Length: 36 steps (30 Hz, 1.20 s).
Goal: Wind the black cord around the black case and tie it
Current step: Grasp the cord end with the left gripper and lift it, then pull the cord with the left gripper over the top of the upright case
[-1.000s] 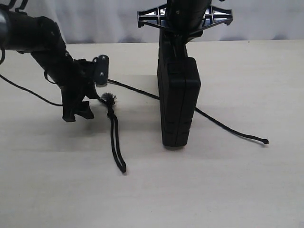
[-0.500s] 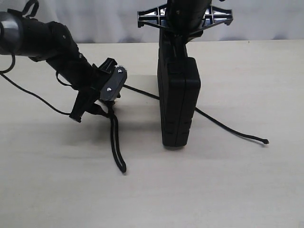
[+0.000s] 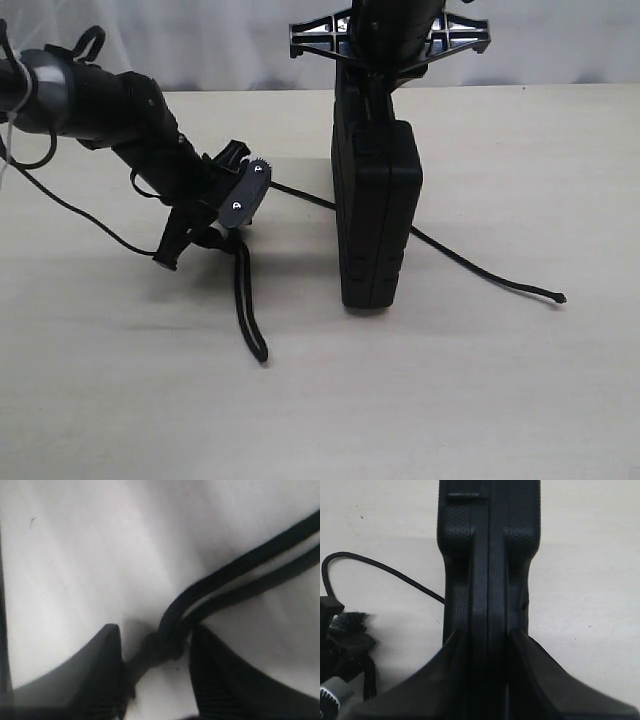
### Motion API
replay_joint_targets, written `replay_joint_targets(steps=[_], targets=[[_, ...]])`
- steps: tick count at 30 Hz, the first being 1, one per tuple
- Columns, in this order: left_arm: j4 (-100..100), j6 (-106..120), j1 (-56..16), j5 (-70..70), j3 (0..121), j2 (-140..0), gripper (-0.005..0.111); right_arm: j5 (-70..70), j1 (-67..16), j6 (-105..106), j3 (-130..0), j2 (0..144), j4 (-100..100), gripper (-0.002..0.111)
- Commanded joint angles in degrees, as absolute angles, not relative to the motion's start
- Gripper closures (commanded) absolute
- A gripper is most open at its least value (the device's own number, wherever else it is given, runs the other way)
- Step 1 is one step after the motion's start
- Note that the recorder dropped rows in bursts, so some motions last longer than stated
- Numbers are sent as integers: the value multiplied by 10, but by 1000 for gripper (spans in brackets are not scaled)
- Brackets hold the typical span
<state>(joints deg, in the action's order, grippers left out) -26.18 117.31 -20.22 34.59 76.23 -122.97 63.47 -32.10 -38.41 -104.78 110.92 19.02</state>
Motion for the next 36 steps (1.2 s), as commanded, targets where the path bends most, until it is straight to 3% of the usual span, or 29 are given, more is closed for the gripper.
replay_joint_targets(steps=[1,4,12,16,28,36], targets=[[-262,1045,-204,351,760,-1242,92,628,-320,-382,-1052,1103,198,104],[-261,994,-204,376,760,-1242,107,628,-320,-382,-1052,1103,198,104],[-252,977,-204,448,760,-1217,107,628,-320,-382,-1052,1103,198,104],[-251,855,-198,442,762,-1178,107,628,-320,-382,-1052,1103,198,104],[-274,710,-96,443,762,-1121,107,628,-320,-382,-1052,1103,198,104],[-566,726,-13,439,762,-1121,107,628,-320,-382,-1052,1103,198,104]])
